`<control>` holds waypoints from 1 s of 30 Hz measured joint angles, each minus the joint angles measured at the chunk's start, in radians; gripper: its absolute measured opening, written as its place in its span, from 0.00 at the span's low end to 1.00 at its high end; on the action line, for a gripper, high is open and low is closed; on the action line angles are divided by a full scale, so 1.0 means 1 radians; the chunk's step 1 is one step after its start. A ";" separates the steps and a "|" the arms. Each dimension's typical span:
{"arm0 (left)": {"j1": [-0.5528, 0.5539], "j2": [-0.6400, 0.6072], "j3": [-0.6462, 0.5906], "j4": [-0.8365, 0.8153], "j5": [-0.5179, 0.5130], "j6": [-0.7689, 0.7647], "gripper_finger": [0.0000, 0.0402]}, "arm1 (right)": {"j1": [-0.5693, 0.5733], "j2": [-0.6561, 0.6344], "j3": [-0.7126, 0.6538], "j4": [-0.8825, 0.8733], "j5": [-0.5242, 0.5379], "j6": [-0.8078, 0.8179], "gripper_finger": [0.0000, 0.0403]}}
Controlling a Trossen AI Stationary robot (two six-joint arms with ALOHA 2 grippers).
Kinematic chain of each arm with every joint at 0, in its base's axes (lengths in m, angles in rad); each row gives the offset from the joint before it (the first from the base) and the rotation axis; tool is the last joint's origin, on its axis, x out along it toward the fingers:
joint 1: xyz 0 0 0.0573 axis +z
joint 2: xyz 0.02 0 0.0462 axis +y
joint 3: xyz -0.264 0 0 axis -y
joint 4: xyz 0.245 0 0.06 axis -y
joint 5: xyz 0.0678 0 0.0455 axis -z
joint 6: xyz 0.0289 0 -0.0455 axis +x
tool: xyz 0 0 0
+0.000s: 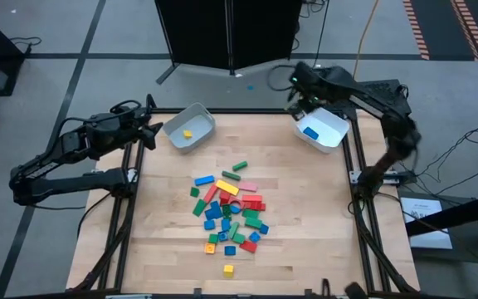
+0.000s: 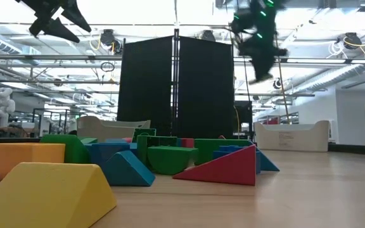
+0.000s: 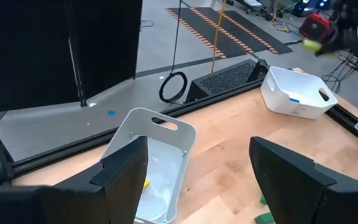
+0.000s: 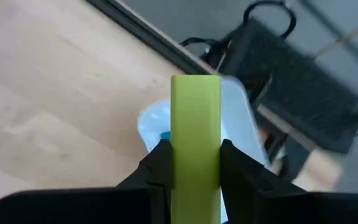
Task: Sort blocks by size
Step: Put the rectangular light green block into the white bin, then put the rectangular green block into the white bin
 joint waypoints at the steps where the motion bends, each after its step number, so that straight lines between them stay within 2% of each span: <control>1: 0.000 0.000 0.000 0.000 -0.006 0.000 0.70 | -0.008 -0.038 -0.086 0.047 -0.019 0.026 0.19; 3: 0.000 0.000 0.000 0.000 -0.012 -0.001 0.70 | -0.015 -0.099 -0.227 0.147 -0.037 0.070 0.19; 6: 0.000 0.000 0.000 0.000 -0.016 -0.001 0.70 | -0.047 -0.146 -0.356 0.248 -0.034 0.136 0.19; 11: 0.000 0.000 0.000 0.013 -0.028 -0.001 0.70 | -0.090 -0.138 -0.459 0.286 -0.031 0.195 0.19; 15: 0.000 0.000 0.000 0.015 -0.033 -0.001 0.70 | -0.117 -0.122 -0.487 0.321 -0.027 0.195 0.20; 17: 0.000 0.000 0.000 0.015 -0.033 -0.001 0.70 | -0.127 -0.113 -0.486 0.335 -0.028 0.195 0.29; 21: 0.000 0.000 0.000 0.015 -0.033 -0.002 0.70 | -0.150 -0.107 -0.485 0.360 -0.038 0.213 0.56; 23: 0.000 0.000 0.000 0.015 -0.033 -0.003 0.70 | -0.158 -0.108 -0.479 0.359 -0.057 0.226 0.65; 27: 0.000 0.000 0.000 0.014 -0.033 -0.027 0.70 | -0.152 -0.113 -0.466 0.368 -0.092 0.229 0.70; 30: 0.000 0.000 0.000 0.013 -0.032 -0.028 0.70 | -0.122 -0.113 -0.456 0.453 -0.225 0.190 0.67</control>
